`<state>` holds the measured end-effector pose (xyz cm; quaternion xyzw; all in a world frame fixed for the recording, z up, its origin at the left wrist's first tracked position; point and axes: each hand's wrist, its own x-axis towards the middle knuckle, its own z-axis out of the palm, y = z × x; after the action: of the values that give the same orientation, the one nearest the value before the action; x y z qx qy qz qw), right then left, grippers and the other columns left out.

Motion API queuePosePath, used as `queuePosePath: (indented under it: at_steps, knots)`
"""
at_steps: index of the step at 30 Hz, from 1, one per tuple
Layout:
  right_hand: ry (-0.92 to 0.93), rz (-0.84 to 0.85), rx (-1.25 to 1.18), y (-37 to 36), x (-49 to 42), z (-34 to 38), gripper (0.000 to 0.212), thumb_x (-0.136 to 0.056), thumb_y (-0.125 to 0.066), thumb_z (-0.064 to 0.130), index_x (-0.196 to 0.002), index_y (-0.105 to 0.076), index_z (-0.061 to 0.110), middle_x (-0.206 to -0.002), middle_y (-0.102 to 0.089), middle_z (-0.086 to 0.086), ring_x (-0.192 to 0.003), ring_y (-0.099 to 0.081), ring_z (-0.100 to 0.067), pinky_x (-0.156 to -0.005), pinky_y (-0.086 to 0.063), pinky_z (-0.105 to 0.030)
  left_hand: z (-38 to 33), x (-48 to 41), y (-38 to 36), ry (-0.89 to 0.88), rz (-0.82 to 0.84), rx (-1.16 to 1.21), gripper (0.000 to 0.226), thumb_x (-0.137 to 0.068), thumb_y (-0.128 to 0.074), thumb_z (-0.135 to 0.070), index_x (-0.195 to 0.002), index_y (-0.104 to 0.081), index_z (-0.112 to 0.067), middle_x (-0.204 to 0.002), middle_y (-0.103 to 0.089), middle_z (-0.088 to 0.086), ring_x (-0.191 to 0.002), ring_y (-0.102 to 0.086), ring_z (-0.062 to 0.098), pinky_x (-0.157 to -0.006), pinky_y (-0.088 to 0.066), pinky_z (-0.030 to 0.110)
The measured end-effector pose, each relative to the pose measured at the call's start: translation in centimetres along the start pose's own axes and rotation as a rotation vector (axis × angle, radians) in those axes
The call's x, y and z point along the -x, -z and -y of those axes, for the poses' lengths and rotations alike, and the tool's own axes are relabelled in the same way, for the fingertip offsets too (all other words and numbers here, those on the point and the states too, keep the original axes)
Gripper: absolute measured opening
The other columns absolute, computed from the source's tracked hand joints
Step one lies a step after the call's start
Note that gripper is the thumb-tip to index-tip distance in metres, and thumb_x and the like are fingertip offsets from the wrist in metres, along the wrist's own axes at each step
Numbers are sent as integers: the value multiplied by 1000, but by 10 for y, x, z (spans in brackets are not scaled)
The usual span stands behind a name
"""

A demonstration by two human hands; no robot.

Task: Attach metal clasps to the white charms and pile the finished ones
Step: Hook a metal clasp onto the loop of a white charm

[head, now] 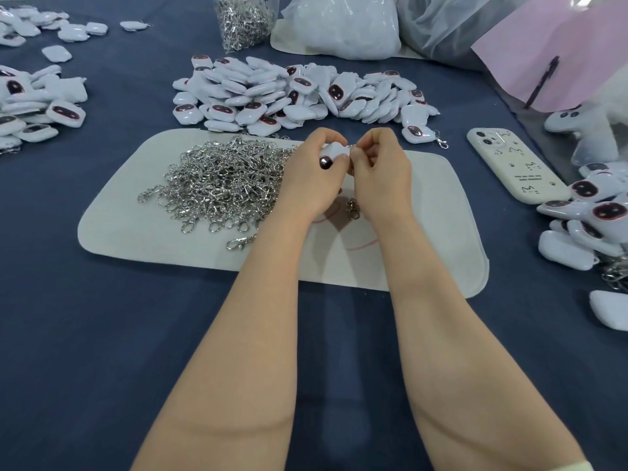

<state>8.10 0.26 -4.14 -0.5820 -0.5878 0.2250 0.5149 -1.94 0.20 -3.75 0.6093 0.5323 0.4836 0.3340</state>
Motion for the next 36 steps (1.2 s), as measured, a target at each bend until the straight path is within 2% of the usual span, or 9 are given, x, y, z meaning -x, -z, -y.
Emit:
queuePosePath:
  at_steps: [1,3,8,11,16,21,25,33,36]
  knots:
    - [-1,3,-6,0,0,0,10,-92,-50,6,-91,-48,16,-75,-52,13,-70,-51,-3,-76,-48,-28,1,0,0,-6,-2,-17,15,-87,-57,-12,-99,-57,-21,-82,-54,-15,-77,-60,24,-74,-55,38]
    - [7,18,-14,0,0,0,10,-92,-50,6,-91,-48,16,-75,-52,13,-70,-51,-3,-75,-48,-25,2,-1,0,-14,-6,-44,16,-87,-57,-12,-100,-58,-20,-81,-53,-16,-79,-59,24,-80,-53,43]
    - [19,66,0,0,0,1,11,-91,-51,7,-89,-47,17,-73,-52,12,-73,-53,-11,-63,-40,-13,6,-2,-1,-32,-22,-67,16,-86,-55,-11,-99,-57,-20,-79,-54,-14,-73,-53,18,-71,-46,29]
    - [17,86,4,1,0,0,11,-91,-52,8,-88,-48,18,-72,-53,12,-72,-55,-11,-61,-41,-15,7,-1,-1,-15,-27,-45,14,-86,-55,-11,-95,-55,-22,-78,-54,-14,-72,-52,16,-68,-42,26]
    - [13,133,12,2,-1,0,20,-90,-53,8,-81,-45,24,-72,-53,11,-77,-58,-16,-68,-43,-20,8,-1,-1,-13,-42,-47,15,-85,-56,-10,-93,-55,-22,-80,-54,-16,-79,-56,17,-70,-42,25]
    - [3,165,30,4,-1,2,30,-90,-53,7,-75,-42,30,-74,-56,6,-82,-63,-22,-73,-46,-25,9,-2,0,1,-42,-35,15,-85,-56,-9,-93,-54,-21,-79,-53,-17,-74,-54,15,-64,-39,23]
    - [0,185,53,5,-1,3,23,-91,-51,6,-80,-44,25,-80,-59,0,-84,-64,-23,-78,-48,-31,8,-1,1,7,-40,-32,15,-85,-56,-10,-92,-54,-22,-79,-53,-17,-71,-51,13,-66,-39,24]
    - [-35,164,10,6,-2,1,12,-92,-52,9,-87,-47,19,-71,-56,10,-73,-60,-12,-59,-41,-10,7,-1,-1,11,-46,-21,15,-85,-56,-9,-92,-56,-22,-79,-55,-15,-67,-52,10,-66,-41,25]
    - [-40,152,2,5,-2,1,13,-92,-51,8,-87,-47,19,-72,-56,9,-75,-61,-15,-63,-43,-13,6,-2,-1,23,-51,-41,16,-84,-57,-10,-93,-57,-22,-78,-54,-16,-70,-53,13,-66,-40,24]
